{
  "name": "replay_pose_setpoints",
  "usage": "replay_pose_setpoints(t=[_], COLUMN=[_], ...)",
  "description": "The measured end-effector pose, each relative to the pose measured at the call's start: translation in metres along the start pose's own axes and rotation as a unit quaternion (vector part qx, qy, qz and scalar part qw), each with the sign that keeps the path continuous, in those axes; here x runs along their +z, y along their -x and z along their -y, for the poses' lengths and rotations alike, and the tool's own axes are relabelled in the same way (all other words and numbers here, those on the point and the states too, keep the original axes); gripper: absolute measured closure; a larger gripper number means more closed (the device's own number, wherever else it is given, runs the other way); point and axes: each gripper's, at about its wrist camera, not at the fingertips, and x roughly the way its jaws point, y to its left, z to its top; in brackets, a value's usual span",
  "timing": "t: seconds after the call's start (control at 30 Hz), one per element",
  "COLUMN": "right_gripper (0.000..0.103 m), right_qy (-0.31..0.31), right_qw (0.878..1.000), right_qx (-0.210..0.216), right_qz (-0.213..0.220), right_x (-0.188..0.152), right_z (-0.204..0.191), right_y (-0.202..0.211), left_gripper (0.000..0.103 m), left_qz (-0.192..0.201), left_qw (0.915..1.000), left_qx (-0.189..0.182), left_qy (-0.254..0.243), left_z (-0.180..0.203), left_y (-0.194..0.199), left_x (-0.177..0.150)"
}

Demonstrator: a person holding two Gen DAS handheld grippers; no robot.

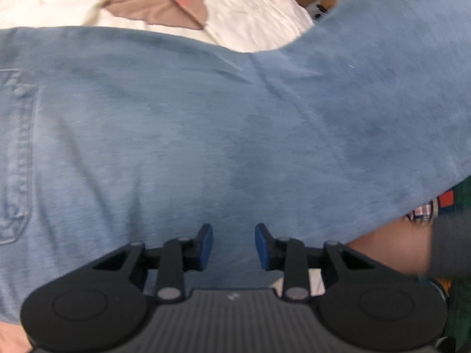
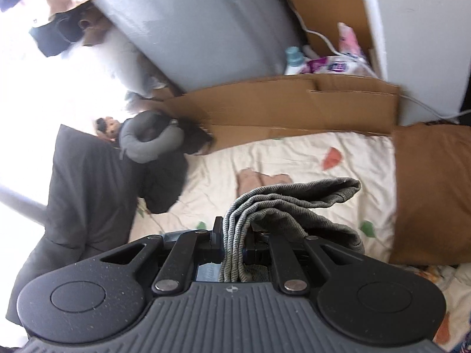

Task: Fold clothes

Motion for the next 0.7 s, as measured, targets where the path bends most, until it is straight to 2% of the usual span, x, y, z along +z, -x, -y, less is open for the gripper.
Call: replay_pose_setpoints(t=[0.43, 0.47, 0.57, 0.7], right_gripper=[0.093, 0.093, 0.093, 0.093], right_qy=[0.001, -0.002, 0.001, 0.002], right_qw=[0.999, 0.999, 0.998, 0.998], right_qx=[0.025, 0.027, 0.028, 0.049], right_qz=[0.038, 0.043, 0.049, 0.044], right_x=[-0.008, -0.009, -0.010, -0.016], right_z=[0.015, 0.018, 0.021, 0.023], right_y=[-0.004, -0.004, -0.004, -0.008], left_gripper=[0.070, 0.072, 0.091, 0.098], left_qz=[-0.040, -0.043, -0.056, -0.077], left_qw=[0.9957, 0.9954, 0.9936, 0.9901], left_qx=[-0.023, -0.025, -0.033, -0.044], left_qy=[-0.080, -0.082, -0.092, -0.108], left_z=[0.036, 0.037, 0.040, 0.047], left_y=[-0.026, -0.030, -0.041, -0.056], left_x=[0.006, 0.005, 0.002, 0.000])
